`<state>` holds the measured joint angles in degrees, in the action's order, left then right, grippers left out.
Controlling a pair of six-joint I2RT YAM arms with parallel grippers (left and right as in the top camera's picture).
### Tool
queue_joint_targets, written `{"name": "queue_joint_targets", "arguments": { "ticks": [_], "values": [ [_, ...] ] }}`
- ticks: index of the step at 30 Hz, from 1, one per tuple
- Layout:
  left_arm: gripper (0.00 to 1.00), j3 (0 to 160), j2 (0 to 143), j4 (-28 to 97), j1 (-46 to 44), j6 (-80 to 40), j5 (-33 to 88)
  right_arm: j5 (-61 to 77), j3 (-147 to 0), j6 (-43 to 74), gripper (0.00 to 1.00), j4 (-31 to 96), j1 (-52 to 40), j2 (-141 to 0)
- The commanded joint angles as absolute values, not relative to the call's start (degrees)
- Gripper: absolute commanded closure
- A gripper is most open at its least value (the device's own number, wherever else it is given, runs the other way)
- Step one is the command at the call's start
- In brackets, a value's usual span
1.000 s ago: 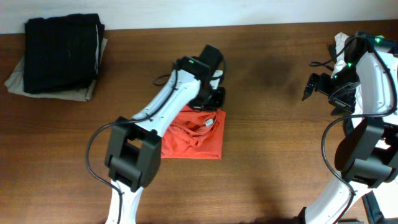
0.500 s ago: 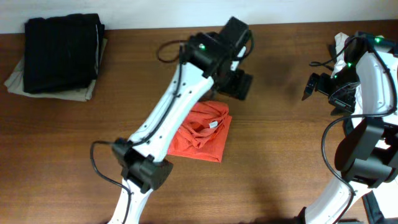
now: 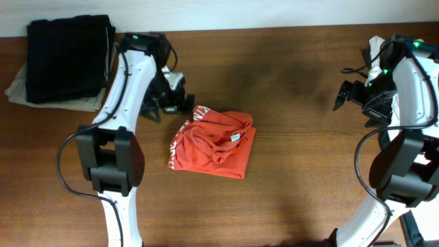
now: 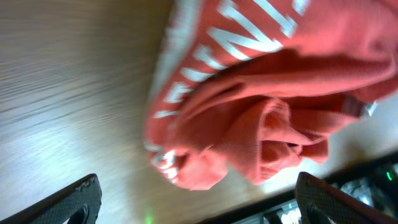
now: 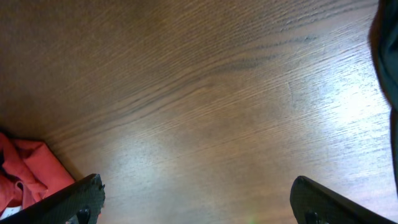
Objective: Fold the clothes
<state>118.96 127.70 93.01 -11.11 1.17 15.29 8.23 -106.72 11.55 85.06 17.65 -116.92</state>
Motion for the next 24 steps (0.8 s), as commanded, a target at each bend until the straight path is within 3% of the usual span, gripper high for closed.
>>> {"name": "queue_joint_targets", "arguments": {
  "ticks": [1,8,10,13,14,15,16,24],
  "values": [
    [0.01,113.71,125.97,90.00,-11.16,10.87,26.30,8.36,-107.31,11.35,0.01,85.06,17.65,-115.02],
    [0.09,105.93,125.97,87.68,-13.54,11.27,27.27,8.36,-107.31,11.35,0.01,85.06,17.65,-115.02],
    [0.33,105.73,125.93,87.66,-14.41,11.25,27.24,8.36,-107.31,11.35,0.01,85.06,17.65,-115.02],
    [0.42,105.82,125.56,87.90,-14.63,11.22,27.27,8.36,-107.31,11.35,0.01,85.06,17.65,-115.02],
    [0.64,105.82,124.90,87.92,-14.59,11.20,27.27,8.36,-107.31,11.35,0.01,85.06,17.65,-115.02],
    [0.94,105.82,123.98,88.09,-14.59,11.18,27.24,8.36,-107.31,11.35,0.01,85.06,17.65,-115.02],
    [1.00,105.80,122.61,88.66,-14.66,11.20,27.24,8.36,-107.31,11.35,0.01,85.06,17.65,-115.02],
    [0.99,105.51,119.61,94.45,-23.90,10.74,31.09,8.36,-107.31,11.35,0.01,85.06,17.65,-115.02]
  ]
}}
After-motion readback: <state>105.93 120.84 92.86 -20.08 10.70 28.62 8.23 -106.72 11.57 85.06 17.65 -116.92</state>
